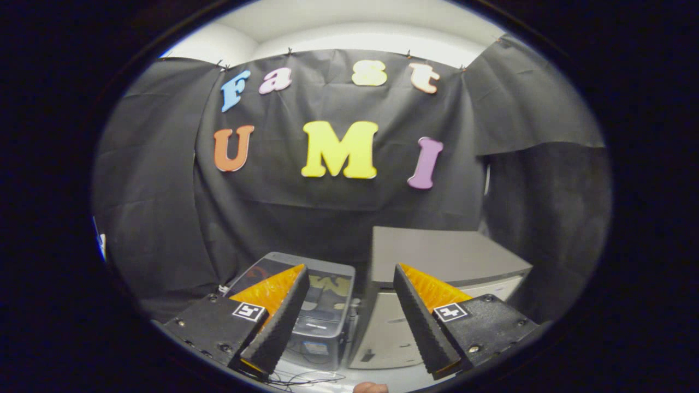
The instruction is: Put the clothes into the washing machine and then close the washing machine lid.
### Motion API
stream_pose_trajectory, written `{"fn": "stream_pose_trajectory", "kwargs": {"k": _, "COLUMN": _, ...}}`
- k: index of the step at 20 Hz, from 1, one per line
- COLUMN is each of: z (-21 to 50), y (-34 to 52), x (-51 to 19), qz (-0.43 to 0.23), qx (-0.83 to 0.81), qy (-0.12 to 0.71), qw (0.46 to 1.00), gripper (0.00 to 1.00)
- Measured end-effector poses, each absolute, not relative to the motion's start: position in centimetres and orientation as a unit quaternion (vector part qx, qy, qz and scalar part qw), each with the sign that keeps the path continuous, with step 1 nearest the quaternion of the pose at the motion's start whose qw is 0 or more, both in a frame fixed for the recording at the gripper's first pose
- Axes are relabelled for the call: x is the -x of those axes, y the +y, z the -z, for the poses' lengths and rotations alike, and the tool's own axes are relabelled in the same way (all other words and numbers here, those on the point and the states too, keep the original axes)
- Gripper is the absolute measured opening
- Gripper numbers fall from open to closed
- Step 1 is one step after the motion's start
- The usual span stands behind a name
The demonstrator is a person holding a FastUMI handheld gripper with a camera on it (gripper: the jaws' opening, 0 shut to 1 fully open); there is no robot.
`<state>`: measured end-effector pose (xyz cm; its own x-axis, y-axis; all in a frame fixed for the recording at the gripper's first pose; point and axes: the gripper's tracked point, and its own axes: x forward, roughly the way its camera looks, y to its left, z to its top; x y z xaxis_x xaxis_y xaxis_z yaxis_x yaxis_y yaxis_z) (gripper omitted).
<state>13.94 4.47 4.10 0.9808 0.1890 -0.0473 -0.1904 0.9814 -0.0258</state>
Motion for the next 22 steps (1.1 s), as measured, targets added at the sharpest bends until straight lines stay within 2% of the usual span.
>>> {"fn": "stream_pose_trajectory", "kwargs": {"k": 4, "z": -6.1, "y": -1.1, "x": -9.2, "qz": -0.06, "qx": -0.004, "qy": -0.003, "qw": 0.998, "gripper": 0.98}}
{"fn": "stream_pose_trajectory", "kwargs": {"k": 9, "z": -5.7, "y": -5.9, "x": -4.4, "qz": -0.061, "qx": -0.023, "qy": -0.005, "qw": 0.998, "gripper": 0.98}}
{"fn": "stream_pose_trajectory", "kwargs": {"k": 16, "z": -4.2, "y": -10.4, "x": -0.8, "qz": -0.104, "qx": 0.012, "qy": -0.029, "qw": 0.994, "gripper": 0.98}}
{"fn": "stream_pose_trajectory", "kwargs": {"k": 22, "z": -3.6, "y": -10.2, "x": 0.4, "qz": -0.133, "qx": 0.016, "qy": -0.037, "qw": 0.99, "gripper": 0.98}}
